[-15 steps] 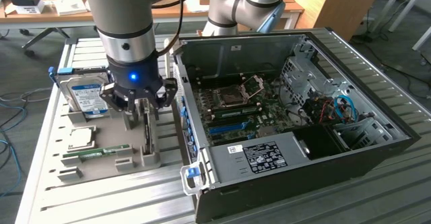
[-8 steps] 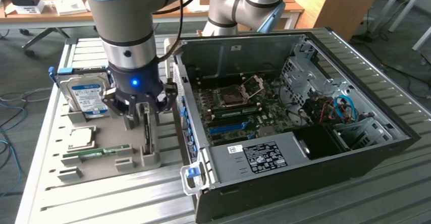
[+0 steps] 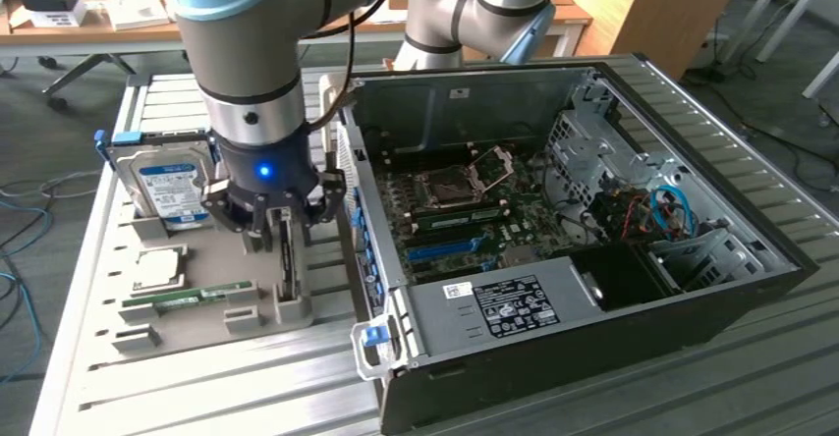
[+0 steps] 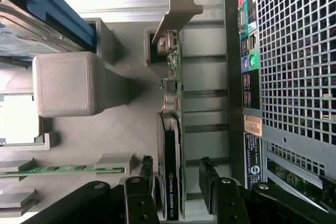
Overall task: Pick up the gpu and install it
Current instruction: 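Pick up the gpu and move the gpu toward the slot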
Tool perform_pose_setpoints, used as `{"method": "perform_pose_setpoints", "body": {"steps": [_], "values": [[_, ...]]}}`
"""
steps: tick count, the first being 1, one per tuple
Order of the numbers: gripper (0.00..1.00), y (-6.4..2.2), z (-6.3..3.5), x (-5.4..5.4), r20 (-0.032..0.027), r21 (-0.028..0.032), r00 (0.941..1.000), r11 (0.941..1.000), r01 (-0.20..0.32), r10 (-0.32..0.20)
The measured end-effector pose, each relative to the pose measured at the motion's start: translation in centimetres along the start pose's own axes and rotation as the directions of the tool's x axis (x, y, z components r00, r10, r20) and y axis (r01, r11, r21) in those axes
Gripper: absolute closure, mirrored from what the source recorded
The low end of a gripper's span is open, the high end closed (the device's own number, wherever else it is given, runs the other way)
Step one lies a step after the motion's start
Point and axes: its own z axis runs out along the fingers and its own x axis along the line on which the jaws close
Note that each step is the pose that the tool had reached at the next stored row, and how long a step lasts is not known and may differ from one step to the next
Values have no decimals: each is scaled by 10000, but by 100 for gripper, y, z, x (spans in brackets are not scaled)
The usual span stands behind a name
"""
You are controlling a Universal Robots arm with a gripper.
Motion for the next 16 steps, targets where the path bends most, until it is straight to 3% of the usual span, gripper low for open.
{"method": "perform_pose_setpoints", "body": {"steps": [16], "values": [[51, -3, 91, 2, 1, -1, 10000, 10000, 0, 0]]}}
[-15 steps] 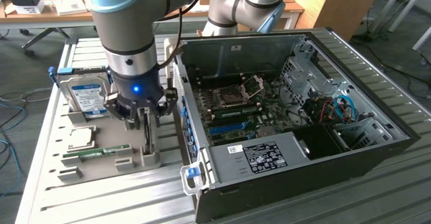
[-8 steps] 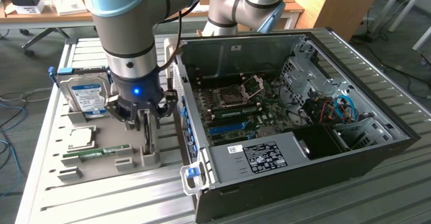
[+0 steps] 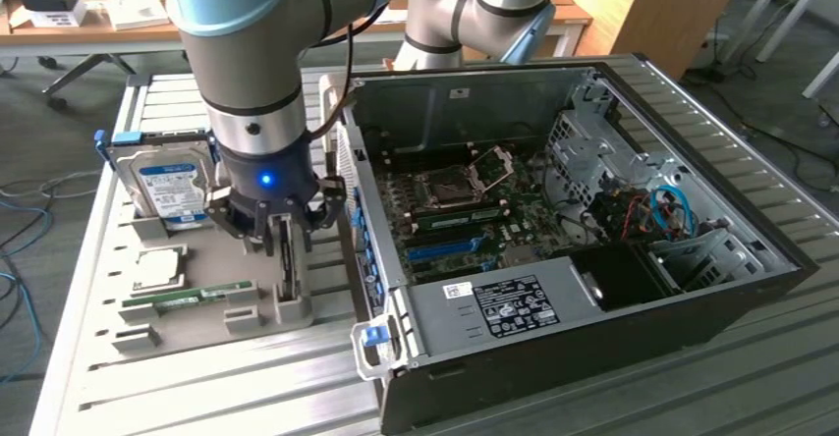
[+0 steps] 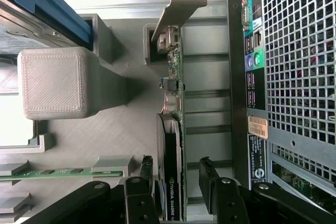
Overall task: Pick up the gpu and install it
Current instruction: 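Pick up the gpu and move the gpu toward the slot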
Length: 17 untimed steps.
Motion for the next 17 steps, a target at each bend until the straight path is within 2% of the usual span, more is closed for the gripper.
{"method": "perform_pose_setpoints", "body": {"steps": [17], "values": [[51, 47, 31, 23, -2, -14, 10000, 10000, -10, 10]]}}
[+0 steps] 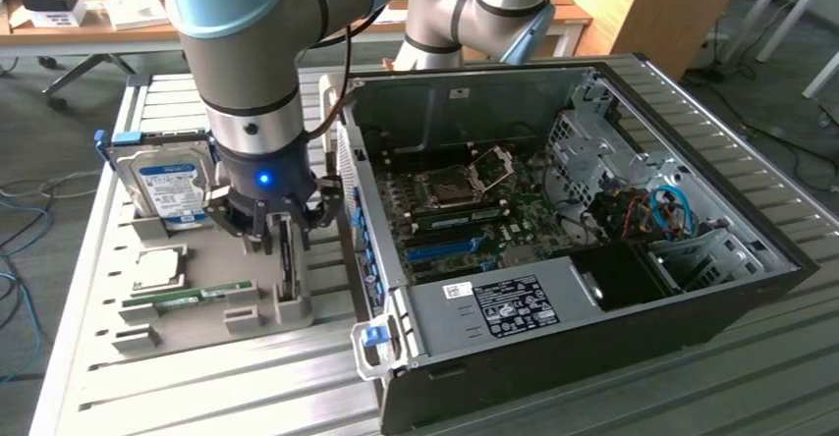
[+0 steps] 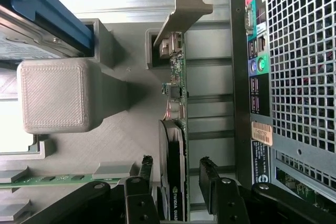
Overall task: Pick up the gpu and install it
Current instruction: 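Pick up the gpu and move the gpu toward the slot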
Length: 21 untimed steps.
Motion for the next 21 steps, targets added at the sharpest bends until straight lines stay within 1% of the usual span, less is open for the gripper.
{"method": "perform_pose_setpoints", "body": {"steps": [5, 14, 16, 17, 18, 19, 21], "values": [[51, -2, 25, 10, -1, 1, 10000, 10000, -2, 2], [51, -2, 27, 10, -1, 1, 10000, 10000, -1, 1], [53, -2, 27, 10, -1, 1, 10000, 10000, -2, 2], [59, -2, 27, 10, 0, 0, 10000, 10000, -1, 1], [59, -2, 27, 10, -1, 1, 10000, 10000, -1, 1], [66, -2, 27, 10, 0, 1, 10000, 10000, -1, 1], [66, -2, 27, 10, 0, 1, 10000, 10000, -1, 1]]}}
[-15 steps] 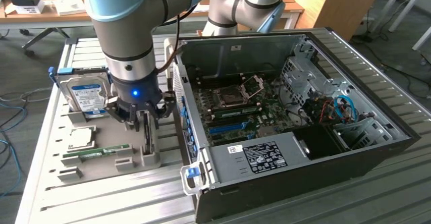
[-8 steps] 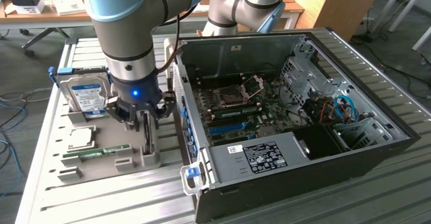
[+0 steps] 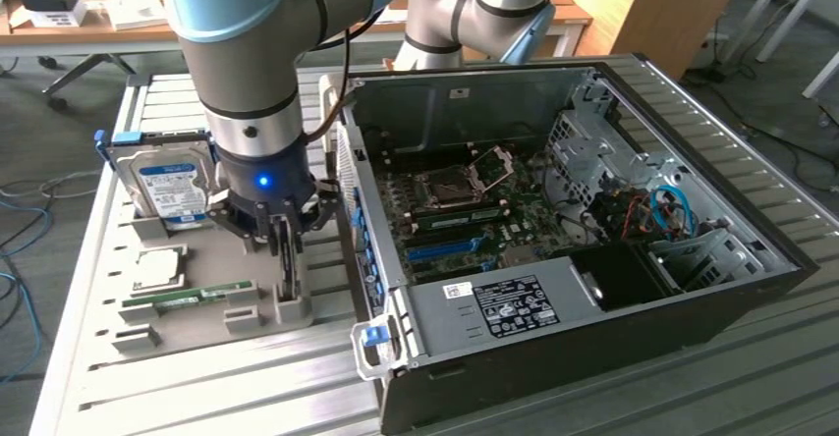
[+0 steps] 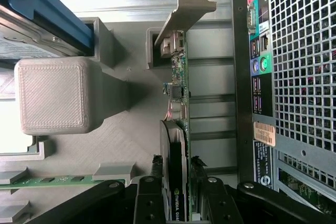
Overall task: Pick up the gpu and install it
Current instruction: 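Pick up the gpu and move the gpu toward the slot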
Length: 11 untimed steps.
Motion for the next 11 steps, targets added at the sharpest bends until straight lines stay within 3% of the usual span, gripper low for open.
{"method": "perform_pose_setpoints", "body": {"steps": [11], "values": [[66, 12, 0, -6, -1, 0, 10000, 10000, 0, 0]]}}
